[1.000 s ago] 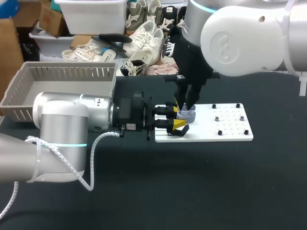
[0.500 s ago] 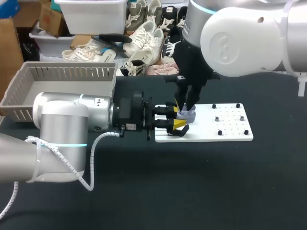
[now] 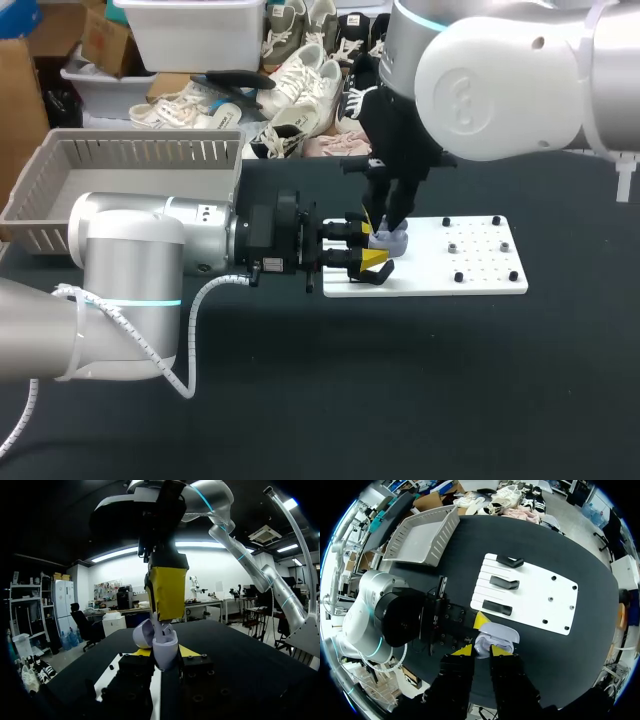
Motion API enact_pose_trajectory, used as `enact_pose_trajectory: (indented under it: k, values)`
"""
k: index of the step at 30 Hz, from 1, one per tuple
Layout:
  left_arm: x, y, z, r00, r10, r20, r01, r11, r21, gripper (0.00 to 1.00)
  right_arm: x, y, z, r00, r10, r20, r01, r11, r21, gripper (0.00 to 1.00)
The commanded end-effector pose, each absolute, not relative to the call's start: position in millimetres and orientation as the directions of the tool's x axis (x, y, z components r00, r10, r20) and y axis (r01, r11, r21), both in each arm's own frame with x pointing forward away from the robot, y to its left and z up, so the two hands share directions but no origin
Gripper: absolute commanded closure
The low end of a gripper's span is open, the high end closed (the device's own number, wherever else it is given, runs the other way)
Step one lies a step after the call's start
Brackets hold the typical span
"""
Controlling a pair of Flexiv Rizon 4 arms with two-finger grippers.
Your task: Pick up each earbud case from the left stands, insert the matching earbuds, close the lid, and place the case in the box.
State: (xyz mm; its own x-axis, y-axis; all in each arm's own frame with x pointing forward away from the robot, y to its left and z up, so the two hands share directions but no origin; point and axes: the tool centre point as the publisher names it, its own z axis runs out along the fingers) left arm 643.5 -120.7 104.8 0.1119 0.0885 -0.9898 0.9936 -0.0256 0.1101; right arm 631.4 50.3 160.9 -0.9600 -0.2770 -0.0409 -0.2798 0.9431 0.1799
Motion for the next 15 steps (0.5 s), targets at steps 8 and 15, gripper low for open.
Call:
enact_pose_trajectory:
  k: [8,15]
  values:
    - [643.6,-120.6,104.2,0.113,0.086,-0.99,0.994,-0.025,0.111,1.0,631.7,49.7,158.3,-0.962,-0.271,-0.035,-0.273,0.945,0.177,1.0]
    - [643.6,-120.6,104.2,0.113,0.086,-0.99,0.994,-0.025,0.111,1.0,632.8,49.6,154.9,-0.962,-0.271,-0.029,-0.272,0.947,0.173,1.0]
